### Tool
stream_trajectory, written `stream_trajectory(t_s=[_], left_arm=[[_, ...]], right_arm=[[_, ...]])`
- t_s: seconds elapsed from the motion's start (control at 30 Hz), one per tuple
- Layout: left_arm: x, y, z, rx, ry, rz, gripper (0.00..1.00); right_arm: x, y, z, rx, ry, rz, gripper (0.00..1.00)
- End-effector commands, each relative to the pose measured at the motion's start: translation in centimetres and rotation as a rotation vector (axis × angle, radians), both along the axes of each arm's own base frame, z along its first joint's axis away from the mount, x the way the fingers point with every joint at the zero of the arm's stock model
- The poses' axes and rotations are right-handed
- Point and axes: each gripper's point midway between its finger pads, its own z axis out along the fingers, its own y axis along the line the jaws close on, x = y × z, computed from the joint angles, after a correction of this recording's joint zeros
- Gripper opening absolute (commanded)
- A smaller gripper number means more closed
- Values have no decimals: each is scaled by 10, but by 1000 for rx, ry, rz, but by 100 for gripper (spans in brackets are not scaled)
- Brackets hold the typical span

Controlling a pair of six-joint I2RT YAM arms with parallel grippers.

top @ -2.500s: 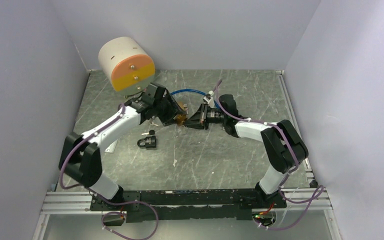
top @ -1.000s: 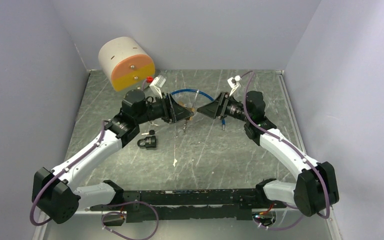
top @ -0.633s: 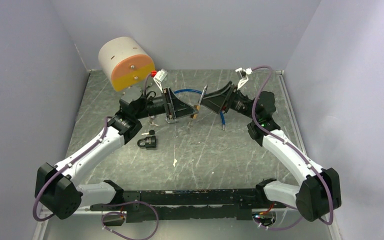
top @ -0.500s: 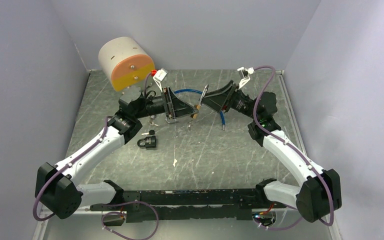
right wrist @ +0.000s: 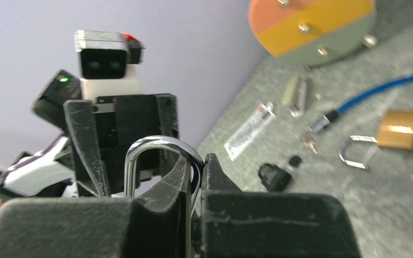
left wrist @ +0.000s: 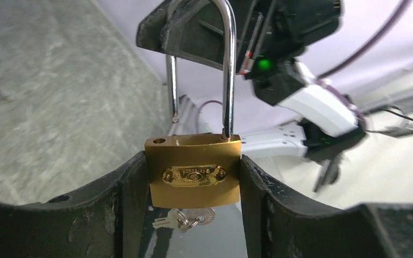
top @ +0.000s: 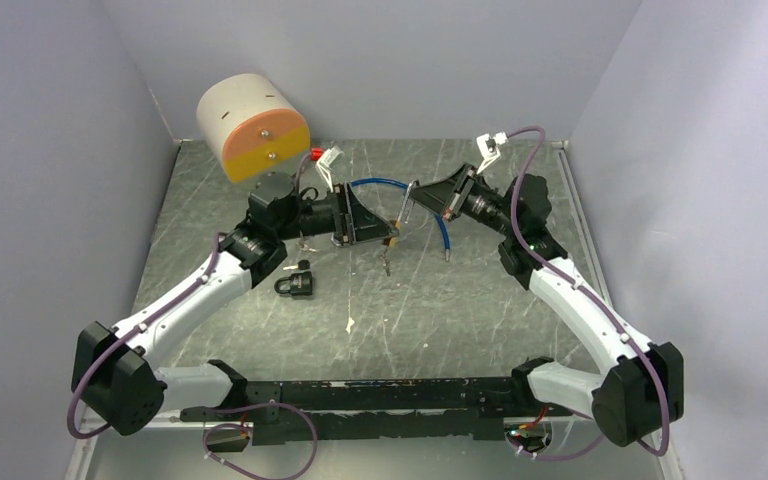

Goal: Unlock with the key

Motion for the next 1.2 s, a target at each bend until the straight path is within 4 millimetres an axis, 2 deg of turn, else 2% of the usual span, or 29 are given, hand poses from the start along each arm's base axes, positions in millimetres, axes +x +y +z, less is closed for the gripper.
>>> stream_trajectory(t_s=[0.0, 0.13, 0.27, 0.43, 0.57, 0.63, 0.83, 1.0, 1.17], left_arm=[[41, 22, -11, 126, -23, 299, 3], [62, 55, -66, 339, 23, 501, 2], [65, 70, -106, 469, 20, 542, 3], [69, 72, -161, 577, 63, 525, 3], [78, 64, -195, 604, 86, 507, 3], [83, 60, -205, 622, 106, 500, 3], [91, 55, -209, 634, 156, 512, 2], [86, 60, -217, 660, 208, 525, 14], [79, 61, -223, 656, 244, 519, 17]], right_arm=[[-11, -9, -44, -132, 134, -26, 0], [-22, -23, -99, -223, 275, -71, 0], [-32, -34, -134, -278, 368, -105, 0], [-28, -46, -155, -333, 437, -162, 0], [-19, -51, -168, -350, 477, -188, 0], [-13, -52, -170, -356, 497, -199, 0], [7, -67, -175, -377, 561, -299, 0], [18, -88, -195, -383, 696, -375, 0], [21, -121, -209, -410, 790, -501, 0]])
